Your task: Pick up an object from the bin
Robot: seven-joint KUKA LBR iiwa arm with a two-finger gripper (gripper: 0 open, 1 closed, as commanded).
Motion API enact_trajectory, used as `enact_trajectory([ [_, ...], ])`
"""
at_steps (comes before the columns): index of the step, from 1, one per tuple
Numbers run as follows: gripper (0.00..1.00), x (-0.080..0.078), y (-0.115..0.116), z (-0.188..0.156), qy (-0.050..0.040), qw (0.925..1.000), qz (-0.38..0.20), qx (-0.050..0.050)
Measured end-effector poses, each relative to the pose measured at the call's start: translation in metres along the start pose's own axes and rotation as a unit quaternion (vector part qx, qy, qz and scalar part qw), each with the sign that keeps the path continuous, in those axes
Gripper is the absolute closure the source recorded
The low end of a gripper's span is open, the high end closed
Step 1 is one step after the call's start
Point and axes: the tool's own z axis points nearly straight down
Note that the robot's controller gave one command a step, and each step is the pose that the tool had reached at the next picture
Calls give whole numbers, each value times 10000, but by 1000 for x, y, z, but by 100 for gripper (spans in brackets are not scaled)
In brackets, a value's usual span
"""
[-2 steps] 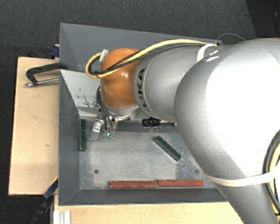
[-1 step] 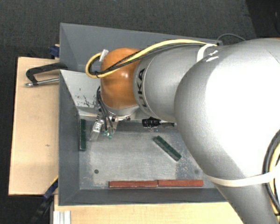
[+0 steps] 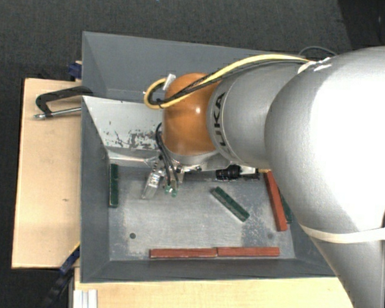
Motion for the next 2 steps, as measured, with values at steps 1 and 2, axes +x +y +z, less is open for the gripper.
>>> enact_trajectory([
  [1,100,-13,-46,2,2,10000,39,22],
  [2,100,29,-57,6,-13,9998,179,8],
])
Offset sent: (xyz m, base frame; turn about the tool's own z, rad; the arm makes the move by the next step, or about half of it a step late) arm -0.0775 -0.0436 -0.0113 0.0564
